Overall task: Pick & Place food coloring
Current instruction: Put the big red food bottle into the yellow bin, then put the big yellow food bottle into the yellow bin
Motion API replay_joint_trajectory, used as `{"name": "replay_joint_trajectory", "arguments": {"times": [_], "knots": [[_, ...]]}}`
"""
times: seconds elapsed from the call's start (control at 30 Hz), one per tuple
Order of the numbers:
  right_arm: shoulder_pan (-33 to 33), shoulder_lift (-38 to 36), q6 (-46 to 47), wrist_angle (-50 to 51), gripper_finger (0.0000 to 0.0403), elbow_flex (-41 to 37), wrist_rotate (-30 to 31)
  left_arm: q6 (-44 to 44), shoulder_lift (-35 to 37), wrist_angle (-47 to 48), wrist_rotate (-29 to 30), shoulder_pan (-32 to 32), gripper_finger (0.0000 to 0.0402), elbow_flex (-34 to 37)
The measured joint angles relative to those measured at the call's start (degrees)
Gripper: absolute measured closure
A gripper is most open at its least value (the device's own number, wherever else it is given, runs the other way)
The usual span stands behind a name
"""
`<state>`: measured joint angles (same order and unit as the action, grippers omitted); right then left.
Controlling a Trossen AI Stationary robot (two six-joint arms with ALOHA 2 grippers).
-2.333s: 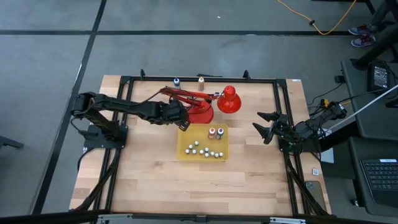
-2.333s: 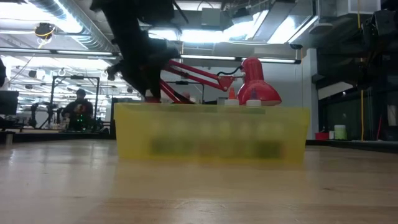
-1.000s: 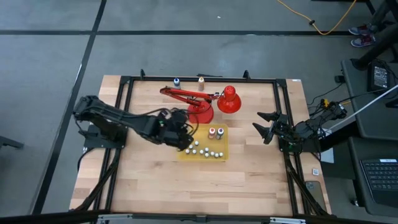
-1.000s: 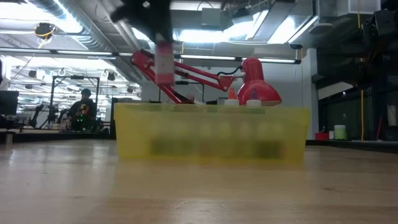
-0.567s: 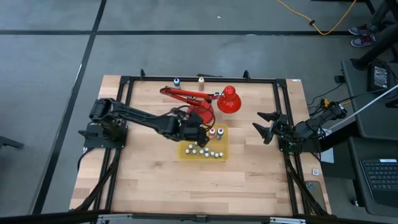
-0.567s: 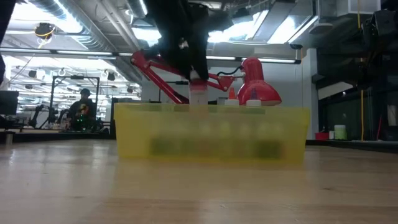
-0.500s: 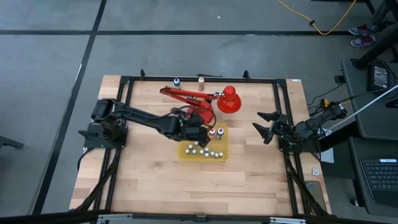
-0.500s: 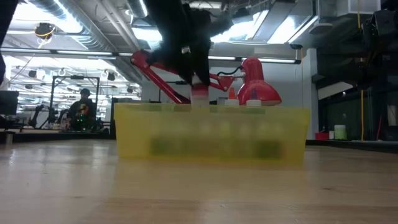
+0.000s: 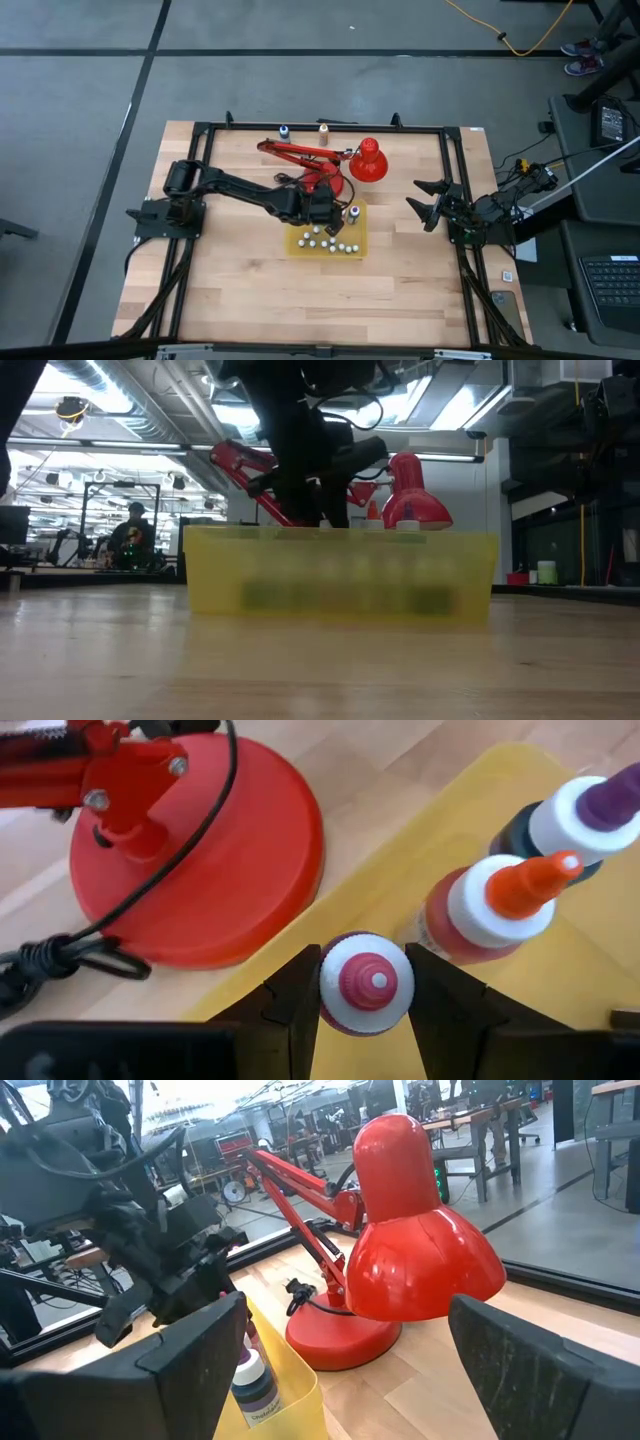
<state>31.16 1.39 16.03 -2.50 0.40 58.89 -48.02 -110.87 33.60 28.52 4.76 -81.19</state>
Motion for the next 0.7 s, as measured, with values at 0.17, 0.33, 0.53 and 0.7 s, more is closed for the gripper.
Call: {"name": "replay_joint_trajectory", "arguments": {"times": [0.17,0.33,0.53,0.7], "knots": [[0.0,0.0,0.0,0.0,0.0056,0.0,0.0,-0.1,0.2,0.4,-0.1,0.0,0.0263,0.0],[0.0,0.0,0.0,0.0,0.0056,0.0,0.0,-0.3,2.1,2.2,-0.7,0.0,0.0232,-0.2],[0.0,0.0,0.0,0.0,0.0056,0.0,0.0,-2.1,6.8,4.5,-1.9,-0.3,0.019,-0.4],[0.0,0.0,0.0,0.0,0.0056,0.0,0.0,-5.2,11.8,7.2,-6.3,-1.2,0.0158,-0.5]]}}
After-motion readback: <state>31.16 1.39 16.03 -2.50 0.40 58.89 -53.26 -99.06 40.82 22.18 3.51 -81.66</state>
